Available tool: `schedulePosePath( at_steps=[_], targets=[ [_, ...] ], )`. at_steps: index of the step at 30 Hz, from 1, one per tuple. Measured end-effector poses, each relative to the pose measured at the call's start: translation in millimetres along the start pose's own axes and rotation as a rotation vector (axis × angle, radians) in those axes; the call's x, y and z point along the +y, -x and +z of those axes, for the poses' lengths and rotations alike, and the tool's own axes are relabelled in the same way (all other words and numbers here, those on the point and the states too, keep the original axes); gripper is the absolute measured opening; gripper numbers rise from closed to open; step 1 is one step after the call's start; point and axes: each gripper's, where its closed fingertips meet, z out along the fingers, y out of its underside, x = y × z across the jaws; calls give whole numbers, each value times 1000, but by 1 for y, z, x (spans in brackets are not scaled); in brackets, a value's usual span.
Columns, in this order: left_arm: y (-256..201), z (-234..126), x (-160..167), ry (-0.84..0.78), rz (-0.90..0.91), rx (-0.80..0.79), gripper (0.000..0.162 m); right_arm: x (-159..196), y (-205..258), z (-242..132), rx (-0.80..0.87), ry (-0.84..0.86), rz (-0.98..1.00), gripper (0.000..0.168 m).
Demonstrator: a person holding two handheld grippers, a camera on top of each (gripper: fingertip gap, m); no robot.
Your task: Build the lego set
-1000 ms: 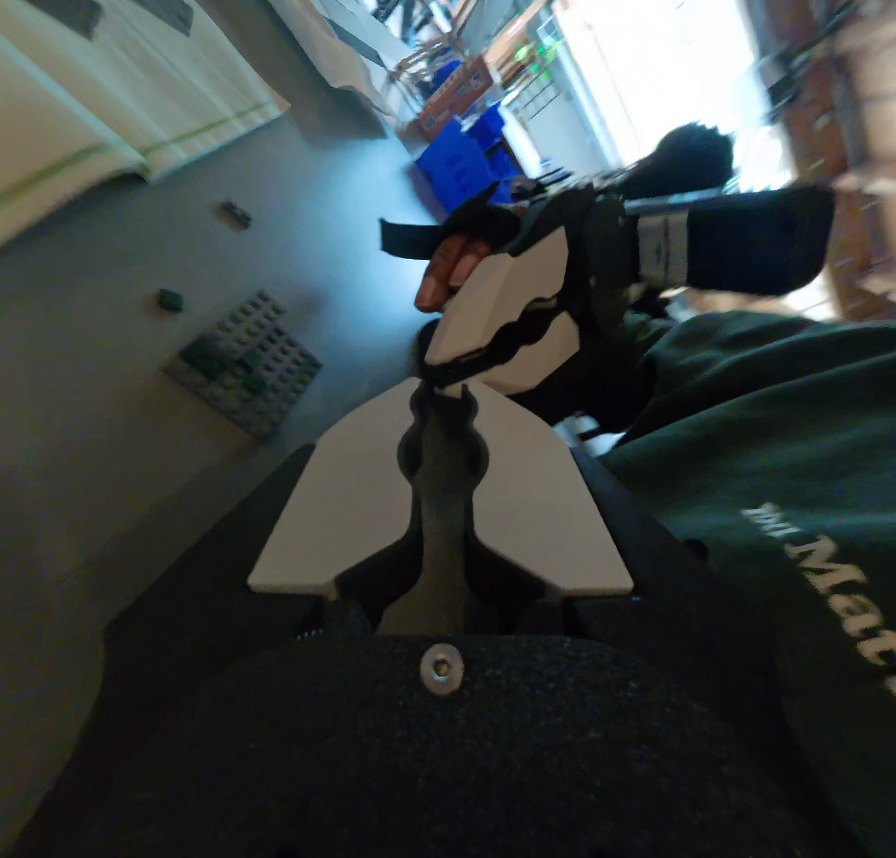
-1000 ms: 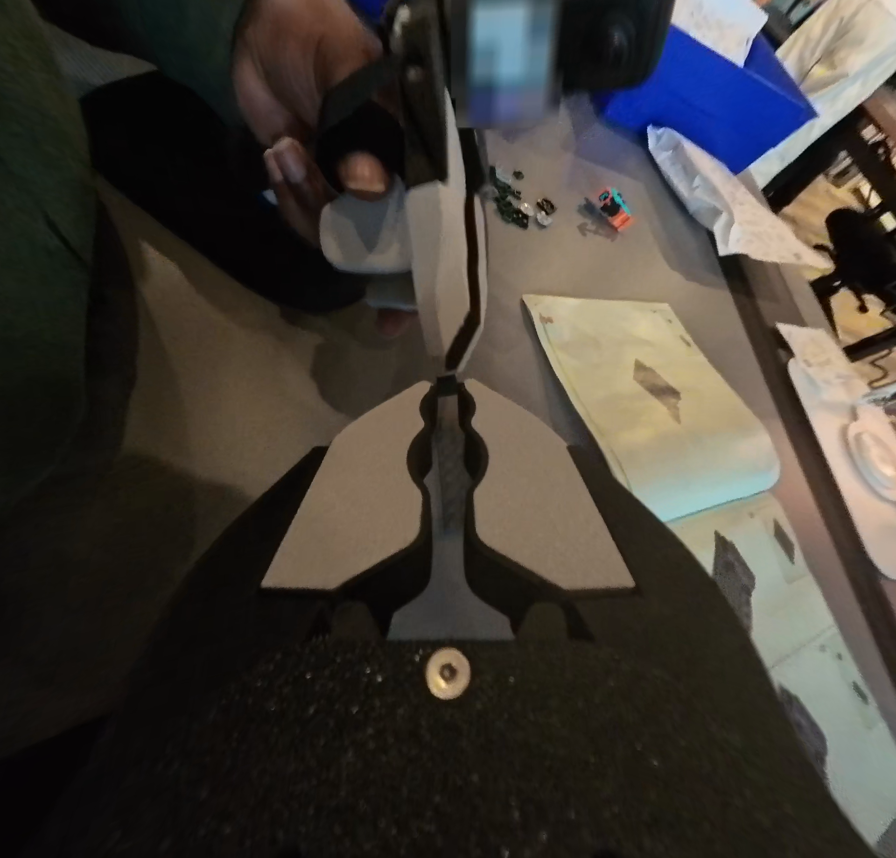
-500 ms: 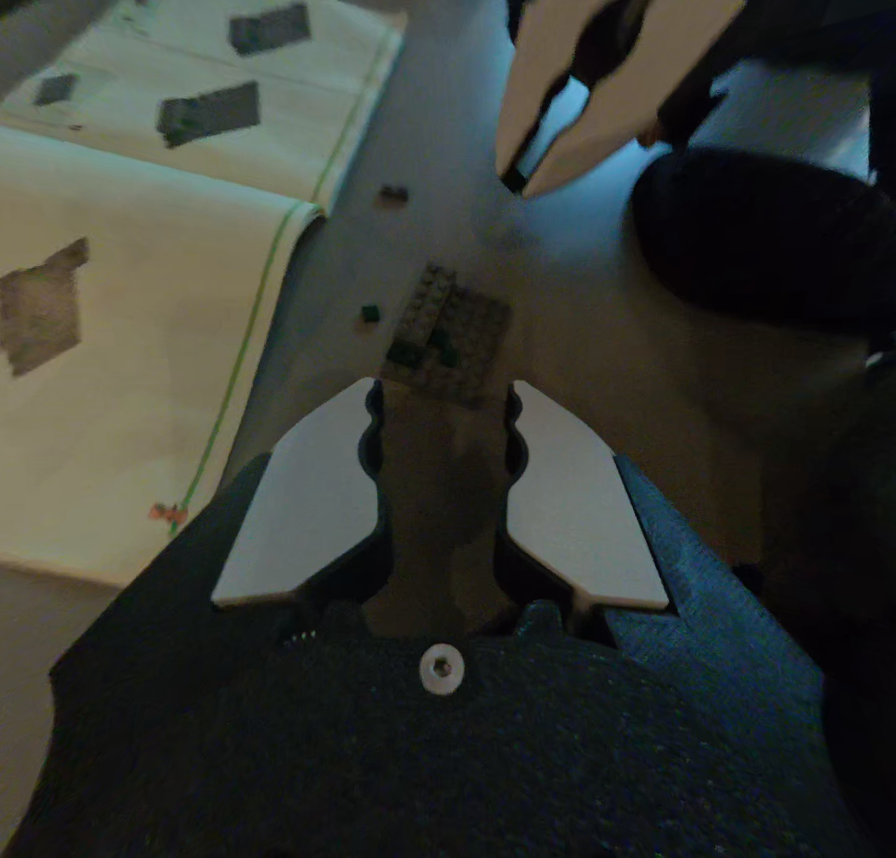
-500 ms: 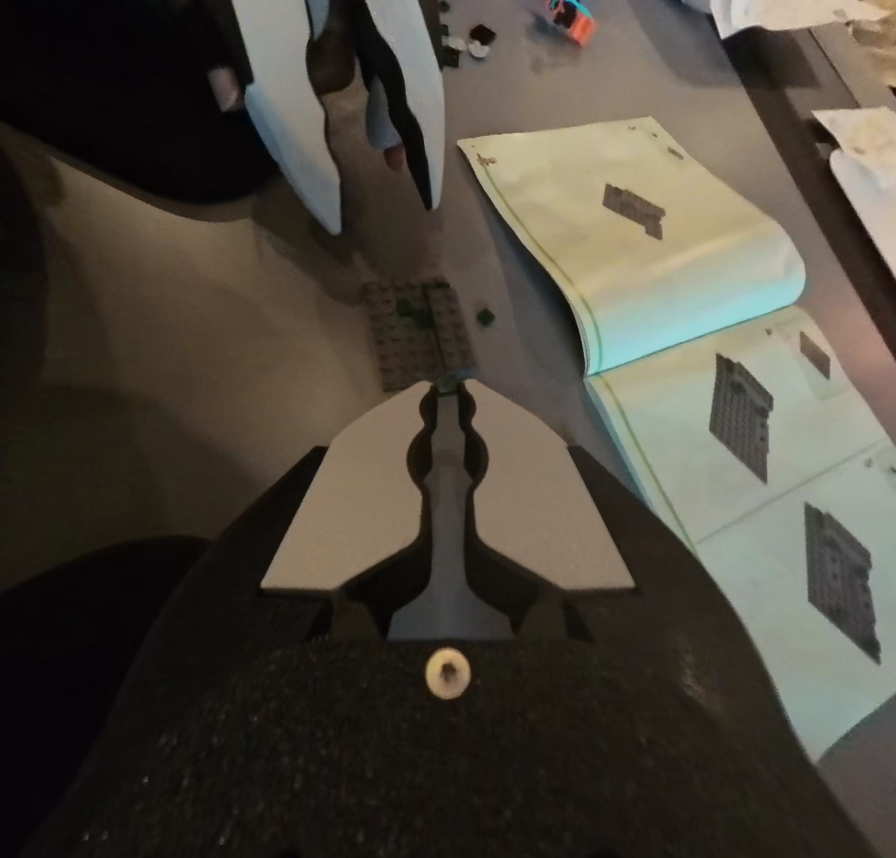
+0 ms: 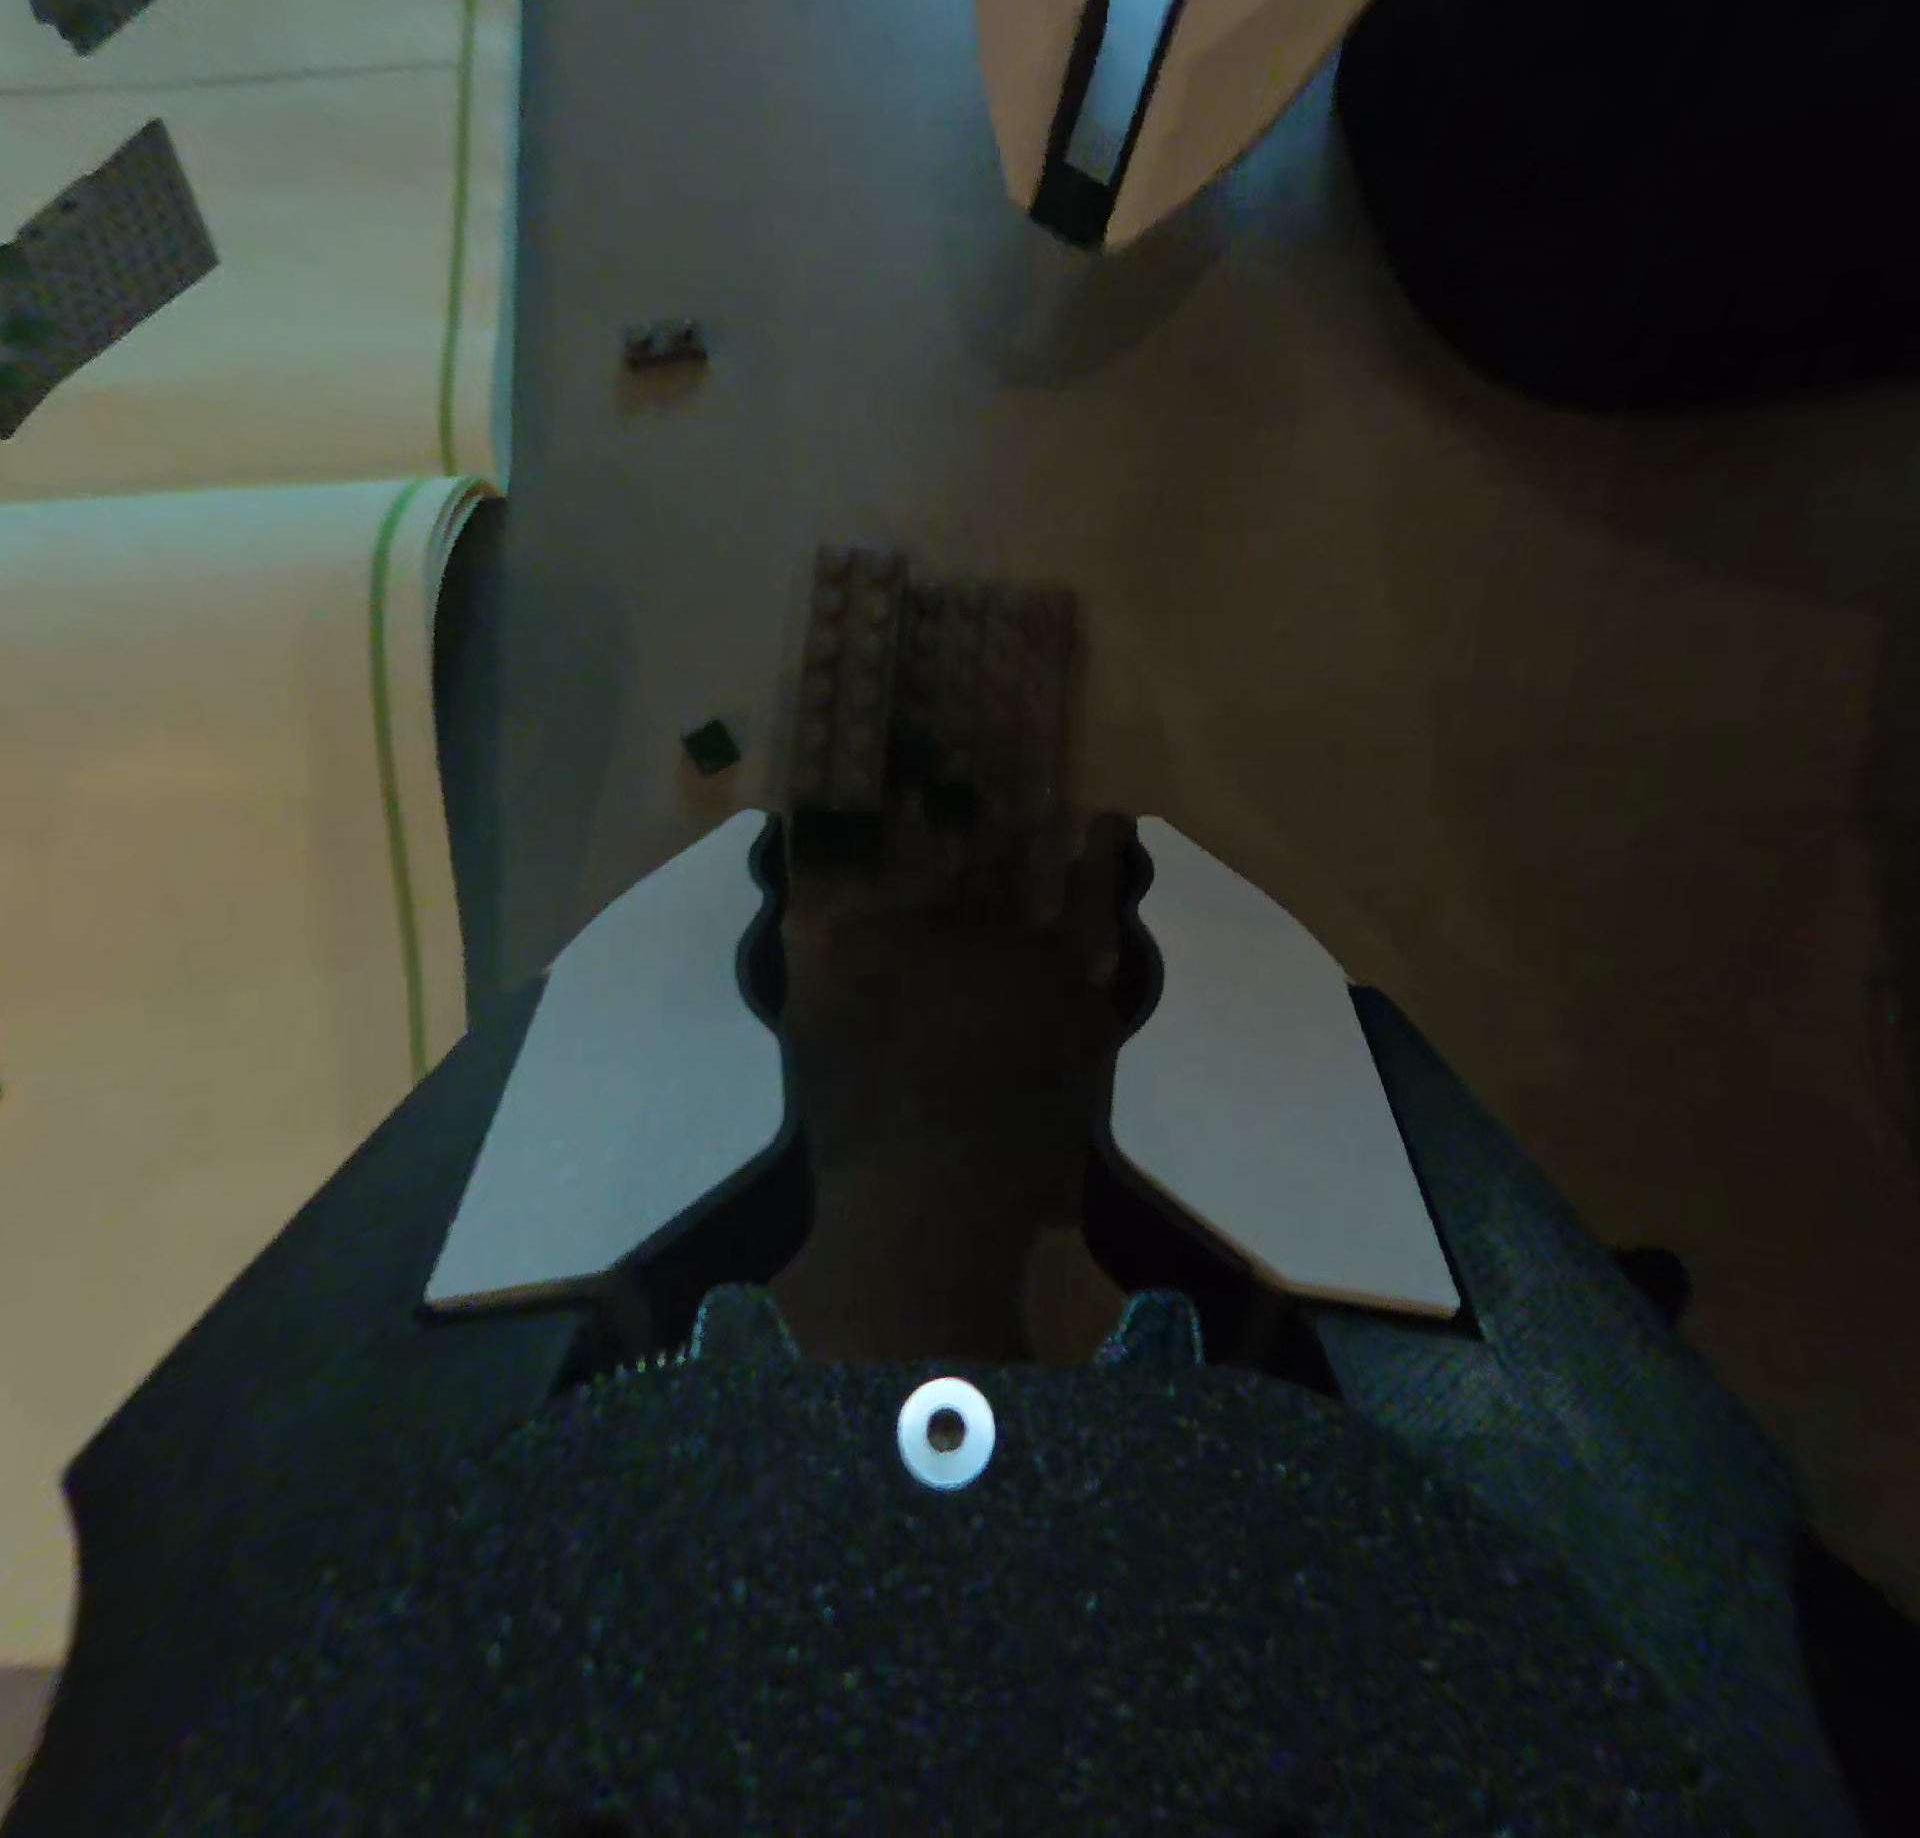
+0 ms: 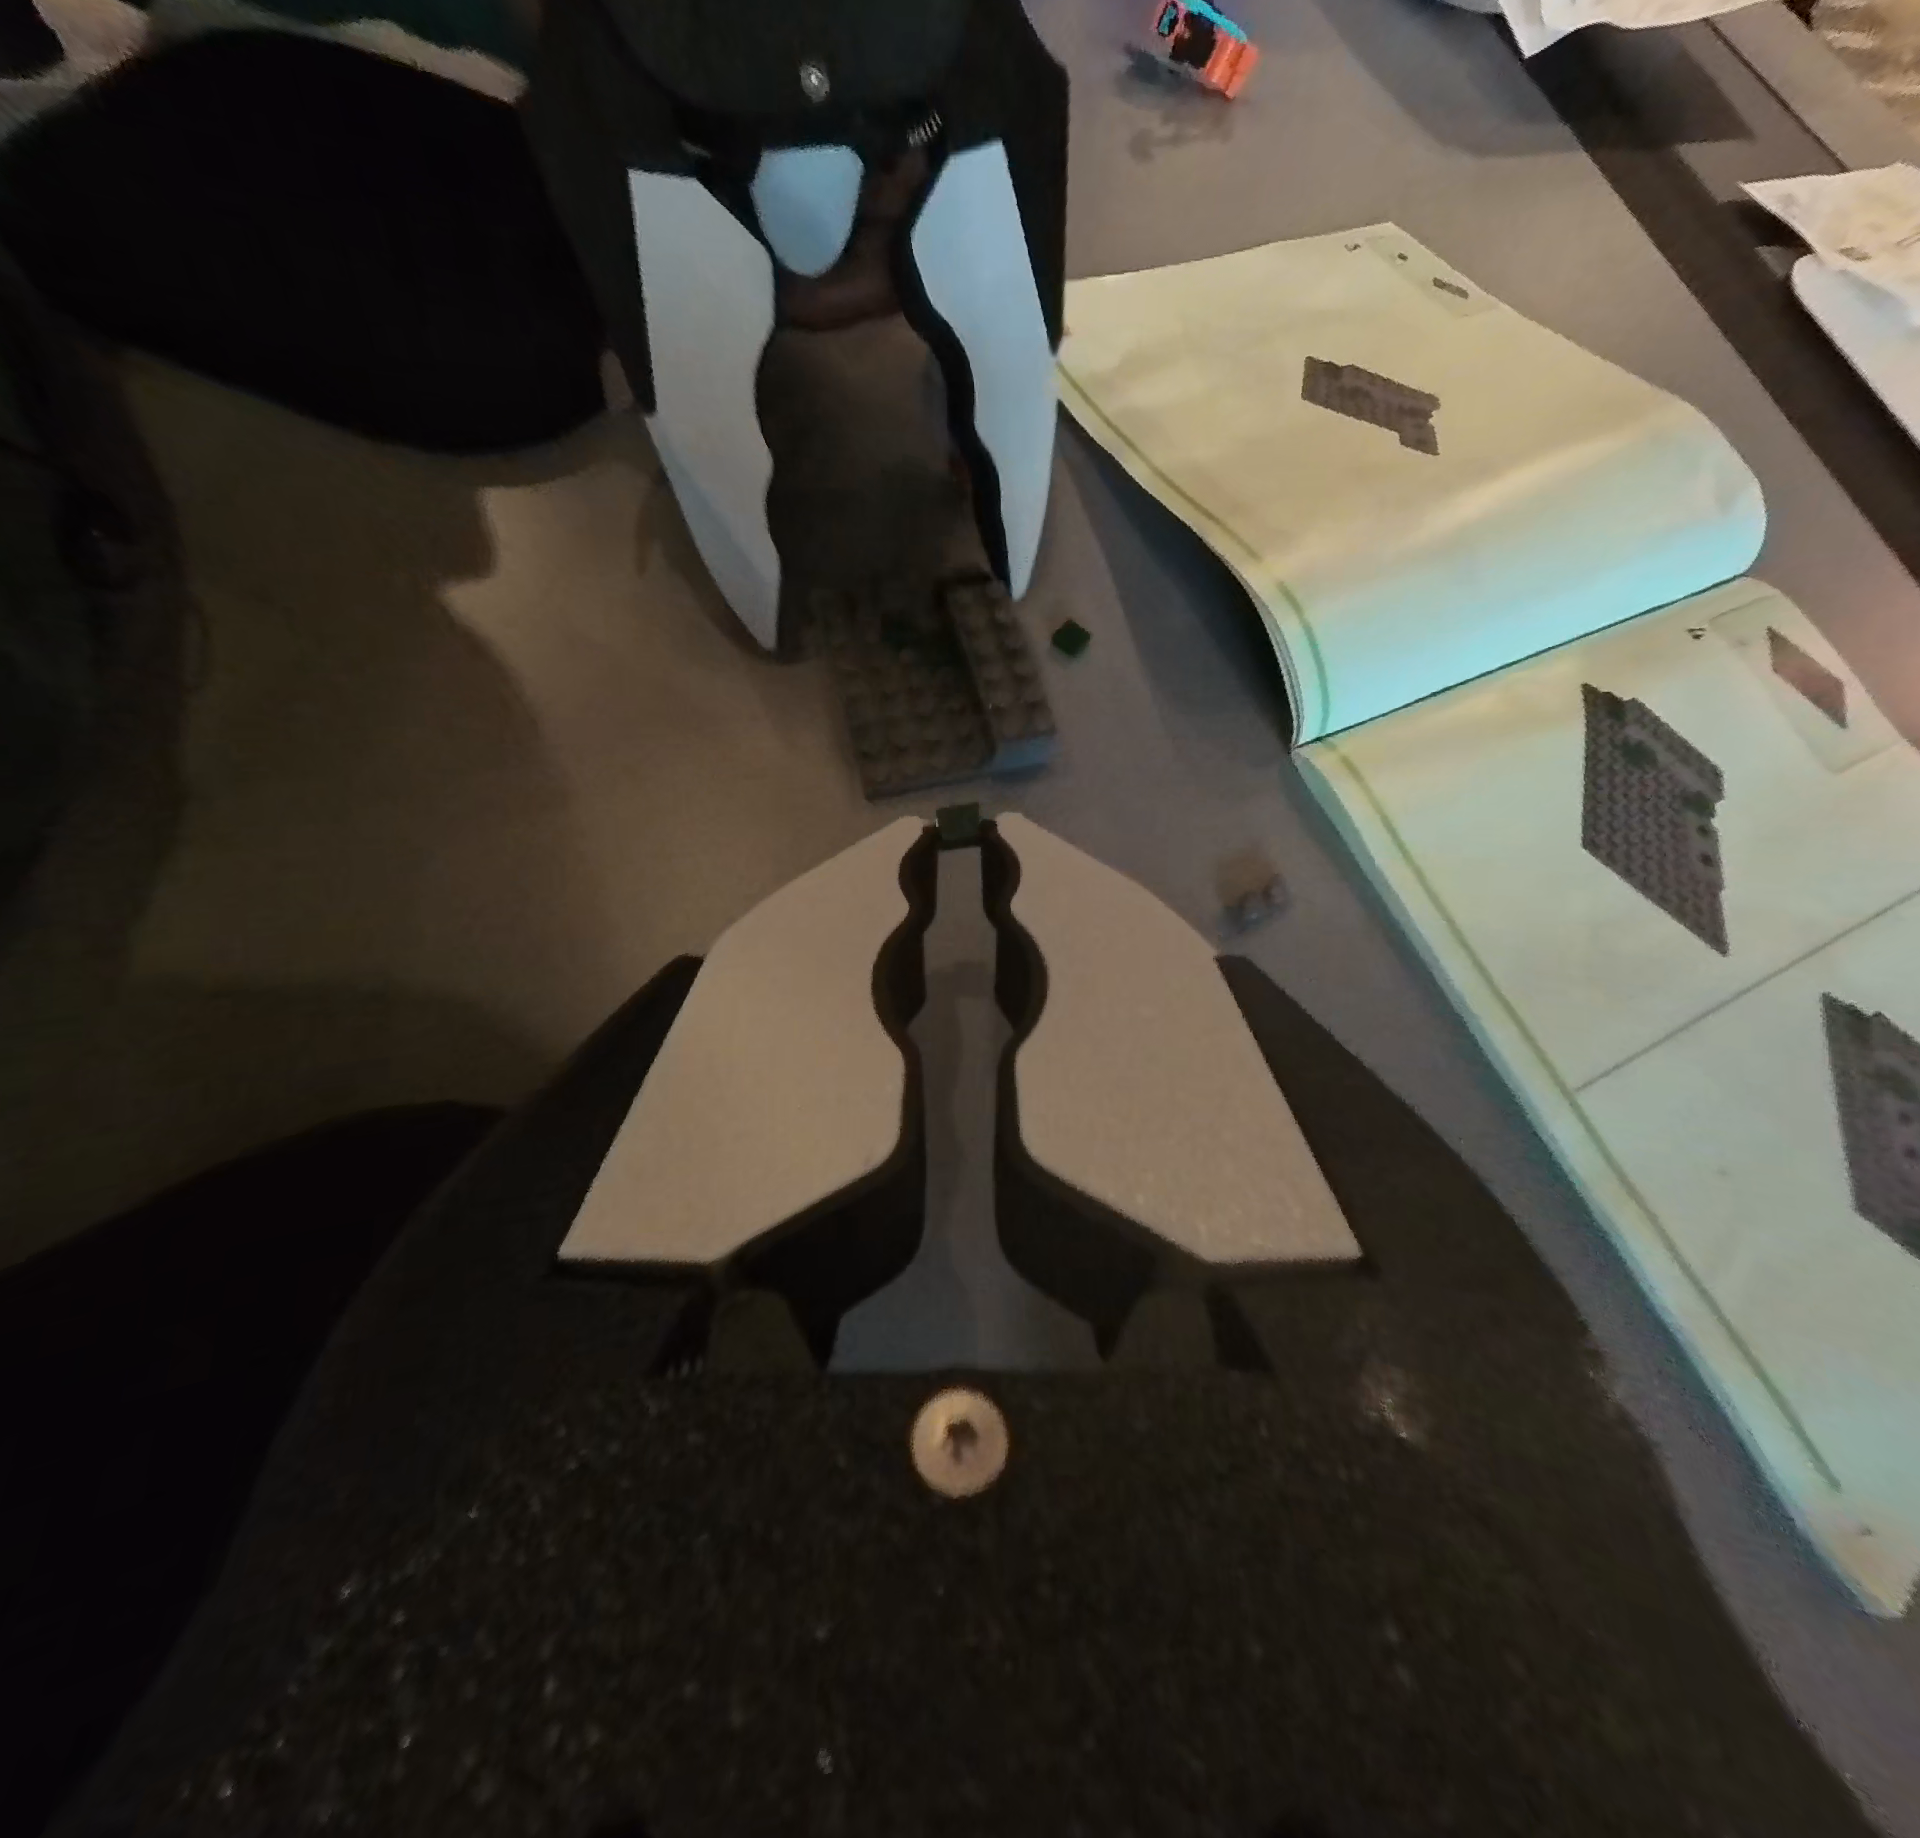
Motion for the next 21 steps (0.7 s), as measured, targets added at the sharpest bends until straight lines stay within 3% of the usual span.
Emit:
schedulePosePath(
  at_steps=[3, 9, 21],
  targets=[
    [2, 2, -3, -3, -2, -15, 52, 0, 1, 1, -11, -12, 7, 8],
    [2, 1, -3, 2, -3, -47, 50, -8, 4, 4, -44, -44, 0, 7],
    [-22, -12, -14, -44, -165, 108, 50, -13, 22, 27, -145, 26, -62, 8]
  ],
)
